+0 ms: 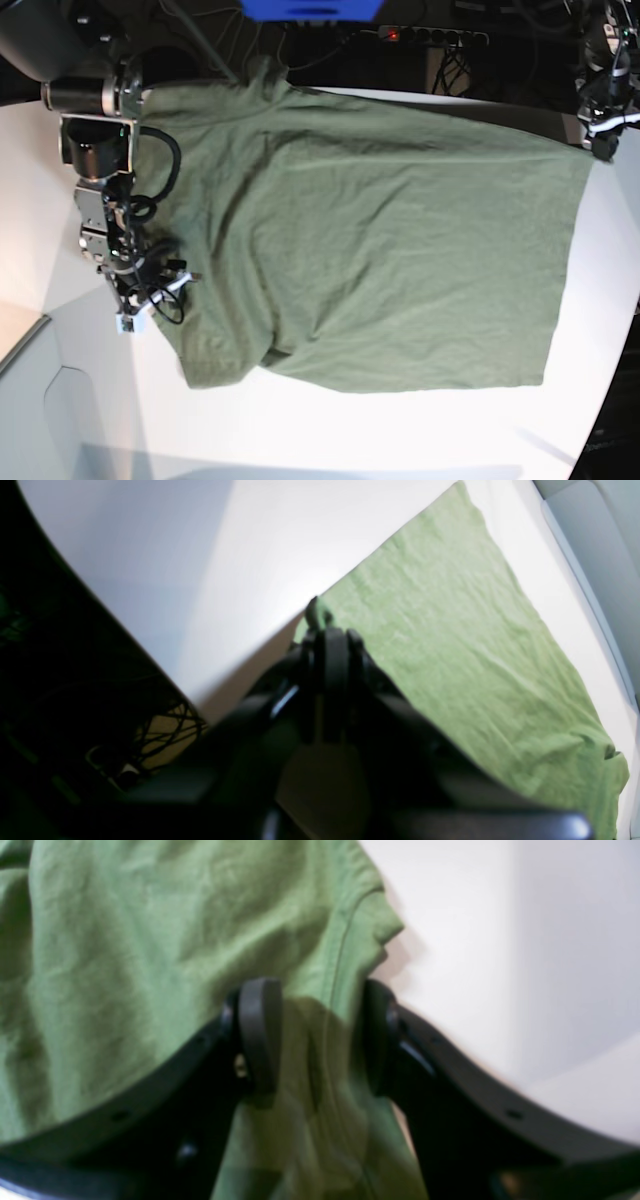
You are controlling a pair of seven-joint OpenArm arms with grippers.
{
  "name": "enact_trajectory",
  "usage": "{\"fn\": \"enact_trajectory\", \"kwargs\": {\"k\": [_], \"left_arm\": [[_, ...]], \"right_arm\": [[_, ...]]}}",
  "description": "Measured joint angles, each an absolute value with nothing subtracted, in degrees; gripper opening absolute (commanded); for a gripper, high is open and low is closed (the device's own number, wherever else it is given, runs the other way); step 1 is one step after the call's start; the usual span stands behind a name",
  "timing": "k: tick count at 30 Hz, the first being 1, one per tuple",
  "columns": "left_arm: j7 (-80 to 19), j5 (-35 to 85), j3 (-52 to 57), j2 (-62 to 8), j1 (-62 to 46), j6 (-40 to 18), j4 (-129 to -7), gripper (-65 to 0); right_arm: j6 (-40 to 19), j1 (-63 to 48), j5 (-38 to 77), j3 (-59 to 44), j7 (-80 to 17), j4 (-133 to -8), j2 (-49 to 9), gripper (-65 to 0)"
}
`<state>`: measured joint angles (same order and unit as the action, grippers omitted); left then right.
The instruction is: Layout the t-shirt on the table in an organized manner, then fold the t-shirt properly
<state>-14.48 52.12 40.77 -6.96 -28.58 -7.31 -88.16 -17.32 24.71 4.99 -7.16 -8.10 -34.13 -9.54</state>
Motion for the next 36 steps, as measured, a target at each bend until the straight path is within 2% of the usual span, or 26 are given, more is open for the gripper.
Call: {"fn": "enact_trajectory", "kwargs": {"k": [2,3,6,7,10,14,15,16,17,18,25,31,32,36], "left_arm": [[-14.46,52.12,40.77,-6.96,-28.53,-7.33,-88.16,-64.9],[-14.46,52.14,40.77,-6.94,-28.51,-7.33,-88.16,-64.9],[-14.46,52.12,40.77,-6.94,-28.56,-7.31,-88.16,-64.9],[-14.46,52.12,40.77,-6.94,-28.53,-7.33,-88.16,-64.9],[-14.28,52.14,40.77,-6.85,-28.58,-7.29,-88.16,-64.9],[-14.37,52.18,40.73,-6.87,-28.49,-7.35,-88.16,-64.9],[-14.28,52.12,40.8,-7.05,-28.42,-7.25,-88.16,-64.9],[-14.52,52.16,40.69,-6.96,-28.36,-7.38,-88.16,-64.9],[-14.28,52.18,40.73,-6.85,-28.51,-7.42,-88.16,-64.9],[-14.37,51.9,40.75,-6.92,-28.49,-7.25,-88.16,-64.9],[-14.5,52.18,40.71,-7.64,-26.2,-7.44,-88.16,-64.9],[-14.66,52.1,40.73,-8.08,-26.63,-7.31,-88.16,-64.9],[-14.7,52.12,40.73,-8.1,-26.61,-7.31,-88.16,-64.9],[-14.52,52.1,40.73,-8.08,-26.5,-7.31,-88.16,-64.9]], "right_arm": [[-17.3,24.71,4.97,-7.07,-8.1,-34.13,-9.37,-41.5],[-17.3,24.71,4.97,-7.05,-8.01,-34.13,-9.32,-44.7],[-17.3,24.71,4.99,-7.05,-8.32,-34.22,-9.39,-64.3],[-17.28,24.47,5.02,-7.18,-9.23,-35.03,-9.34,-65.0],[-17.3,20.47,4.71,-7.2,-11.09,-44.03,-8.99,-65.0],[-17.17,8.34,4.32,-7.05,-11.25,-66.41,-8.97,-65.0],[0.0,4.82,0.0,-6.96,0.0,-72.01,-8.95,-65.0],[-16.95,2.94,4.56,-6.96,-11.35,-75.26,-9.02,-65.0],[-16.78,-0.45,3.95,-6.74,-12.56,-80.84,-8.8,-65.0],[-16.86,-2.98,4.62,-5.78,-9.8,-84.12,-8.86,-65.0],[-17.39,-18.13,4.54,-0.86,-10.22,-97.01,-8.32,-65.0],[-17.54,-22.31,1.26,7.97,-7.05,-94.0,-11.03,-65.0],[-17.56,-21.71,0.1,9.72,-6.74,-92.05,-11.75,-63.5],[-17.56,-20.75,-1.83,12.71,-7.84,-88.75,-12.34,-47.9]]}}
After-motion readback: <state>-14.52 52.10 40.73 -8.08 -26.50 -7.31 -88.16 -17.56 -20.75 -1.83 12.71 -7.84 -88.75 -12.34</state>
